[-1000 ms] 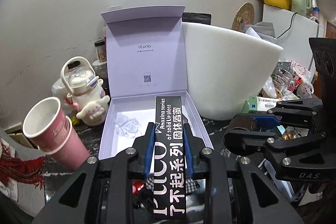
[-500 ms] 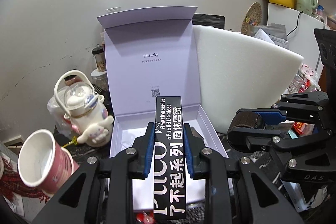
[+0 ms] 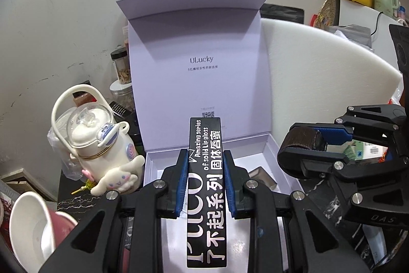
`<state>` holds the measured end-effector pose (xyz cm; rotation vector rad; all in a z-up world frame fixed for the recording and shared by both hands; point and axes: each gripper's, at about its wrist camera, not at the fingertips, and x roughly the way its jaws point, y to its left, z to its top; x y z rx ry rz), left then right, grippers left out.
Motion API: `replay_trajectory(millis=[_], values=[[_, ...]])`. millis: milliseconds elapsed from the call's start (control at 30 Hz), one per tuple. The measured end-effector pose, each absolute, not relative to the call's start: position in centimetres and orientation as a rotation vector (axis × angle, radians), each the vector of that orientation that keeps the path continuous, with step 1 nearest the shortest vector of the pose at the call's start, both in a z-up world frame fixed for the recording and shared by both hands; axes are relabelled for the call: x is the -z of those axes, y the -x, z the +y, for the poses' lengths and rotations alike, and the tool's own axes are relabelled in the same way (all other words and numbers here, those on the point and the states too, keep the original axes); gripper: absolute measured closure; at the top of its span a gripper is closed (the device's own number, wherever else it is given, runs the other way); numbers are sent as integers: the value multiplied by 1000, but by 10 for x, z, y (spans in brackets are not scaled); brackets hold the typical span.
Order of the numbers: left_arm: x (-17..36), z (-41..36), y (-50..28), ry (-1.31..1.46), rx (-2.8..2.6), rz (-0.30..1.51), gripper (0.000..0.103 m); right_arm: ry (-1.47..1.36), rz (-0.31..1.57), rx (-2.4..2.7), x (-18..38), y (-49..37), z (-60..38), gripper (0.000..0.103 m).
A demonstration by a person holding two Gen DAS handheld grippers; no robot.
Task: Organize rigid objects
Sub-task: 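Carry the PUCO box and hair tie with both tools into the lavender box, then open the right tool to drop the hair tie while the left tool releases the PUCO box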
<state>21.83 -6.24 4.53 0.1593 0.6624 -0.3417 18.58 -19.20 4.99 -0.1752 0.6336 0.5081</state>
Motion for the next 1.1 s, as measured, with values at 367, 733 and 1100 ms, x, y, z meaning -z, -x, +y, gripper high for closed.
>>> replay_trajectory(millis=[367,733,1100], values=[[-6,-70,-254,-181,335,757,78,202,676,-480,-18,-222,-185,77],[11,-76,-277,-196,269,772,78,211,736,-442,3,-241,-183,76],[10,-81,-283,-192,217,831,75,213,742,-359,-1,-237,-197,45]])
